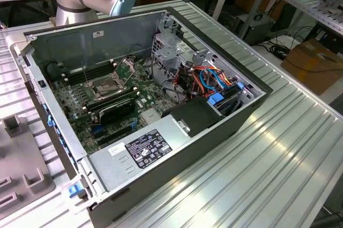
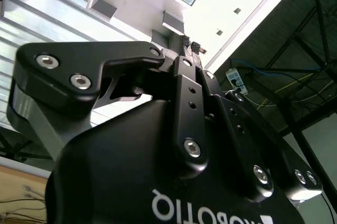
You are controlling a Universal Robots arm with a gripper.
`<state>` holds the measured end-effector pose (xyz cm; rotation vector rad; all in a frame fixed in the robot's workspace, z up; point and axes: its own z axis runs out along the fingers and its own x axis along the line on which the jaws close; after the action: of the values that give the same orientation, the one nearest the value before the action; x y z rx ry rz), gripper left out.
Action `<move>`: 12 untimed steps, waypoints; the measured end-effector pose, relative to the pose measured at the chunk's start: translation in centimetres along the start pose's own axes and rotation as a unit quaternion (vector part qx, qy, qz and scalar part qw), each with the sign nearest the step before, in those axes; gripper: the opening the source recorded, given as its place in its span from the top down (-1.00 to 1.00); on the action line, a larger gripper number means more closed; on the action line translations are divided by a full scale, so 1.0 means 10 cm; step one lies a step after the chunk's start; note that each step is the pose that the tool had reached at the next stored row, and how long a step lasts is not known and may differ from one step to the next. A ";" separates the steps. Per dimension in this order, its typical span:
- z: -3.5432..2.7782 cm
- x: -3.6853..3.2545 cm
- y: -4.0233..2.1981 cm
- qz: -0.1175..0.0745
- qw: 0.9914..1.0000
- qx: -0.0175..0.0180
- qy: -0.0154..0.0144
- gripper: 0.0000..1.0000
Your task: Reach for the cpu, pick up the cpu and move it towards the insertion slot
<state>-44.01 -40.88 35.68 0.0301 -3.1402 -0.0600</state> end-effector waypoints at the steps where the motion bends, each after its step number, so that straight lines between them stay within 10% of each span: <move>1: 0.000 0.000 0.000 0.000 1.000 0.000 0.000 0.79; 9: 0.001 0.000 -0.001 0.000 1.000 0.000 0.000 0.77; 12: 0.002 0.000 -0.001 0.000 1.000 0.000 0.000 0.29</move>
<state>-44.01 -40.89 35.66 0.0300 -3.1401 -0.0600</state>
